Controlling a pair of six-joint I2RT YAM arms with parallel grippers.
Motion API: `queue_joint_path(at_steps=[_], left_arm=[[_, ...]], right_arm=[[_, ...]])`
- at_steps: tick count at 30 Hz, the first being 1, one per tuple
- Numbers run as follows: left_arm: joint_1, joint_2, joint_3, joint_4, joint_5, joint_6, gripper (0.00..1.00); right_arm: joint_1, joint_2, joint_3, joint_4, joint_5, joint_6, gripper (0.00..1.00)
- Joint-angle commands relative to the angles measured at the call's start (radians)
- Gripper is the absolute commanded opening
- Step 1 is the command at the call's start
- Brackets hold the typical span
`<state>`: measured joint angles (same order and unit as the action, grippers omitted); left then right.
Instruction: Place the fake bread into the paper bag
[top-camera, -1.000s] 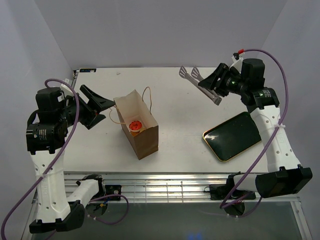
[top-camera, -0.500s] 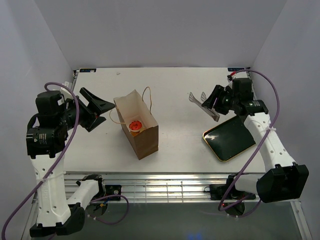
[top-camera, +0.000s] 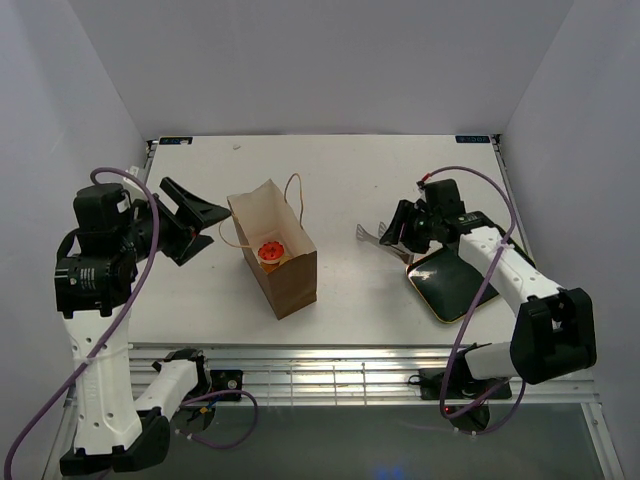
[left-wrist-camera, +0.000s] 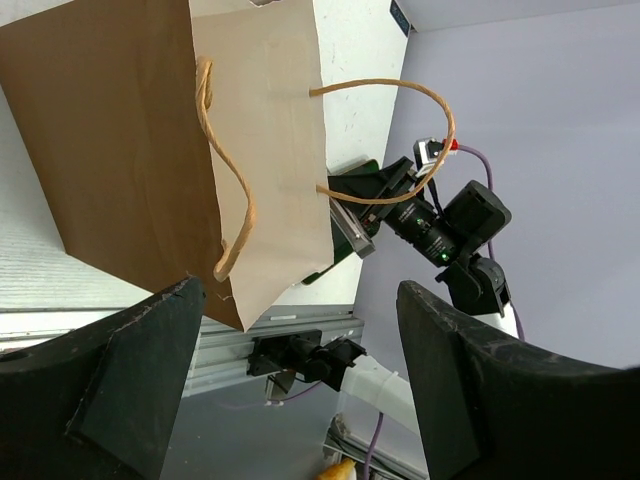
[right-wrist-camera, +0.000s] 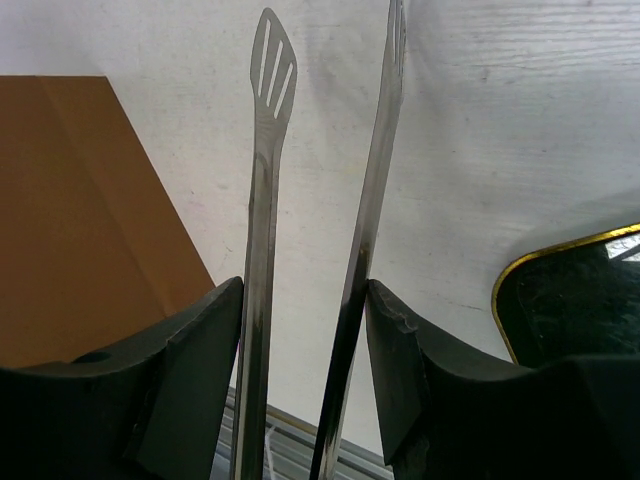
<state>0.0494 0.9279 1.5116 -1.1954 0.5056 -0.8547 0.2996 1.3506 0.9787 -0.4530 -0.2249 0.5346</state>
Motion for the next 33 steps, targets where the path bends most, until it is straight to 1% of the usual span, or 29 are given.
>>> queue_joint_path(at_steps=[1, 6, 18, 22, 29, 33], left_arm=[[0.004, 0.009, 0.002, 0.022, 0.008, 0.002, 0.88], [0.004, 0.023, 0.019, 0.020, 0.005, 0.011, 0.88], [0.004, 0.020, -0.021, 0.048, 0.008, -0.001, 0.88], [0.004, 0.015, -0.028, 0.053, 0.010, -0.006, 0.88], [0.006, -0.001, -0.027, 0.051, 0.011, -0.012, 0.88], [0.004, -0.008, -0.024, 0.046, 0.013, -0.014, 0.88]], right_arm=[[0.041, 0.028, -0.021, 0.089, 0.030, 0.036, 0.57], [0.064, 0.059, -0.087, 0.140, 0.010, 0.061, 0.58], [0.110, 0.122, -0.147, 0.154, -0.005, 0.064, 0.59], [0.119, 0.140, -0.158, 0.155, -0.022, 0.053, 0.59], [0.125, 0.139, -0.149, 0.140, -0.004, 0.022, 0.60], [0.127, 0.116, -0.144, 0.134, 0.002, 0.002, 0.60]])
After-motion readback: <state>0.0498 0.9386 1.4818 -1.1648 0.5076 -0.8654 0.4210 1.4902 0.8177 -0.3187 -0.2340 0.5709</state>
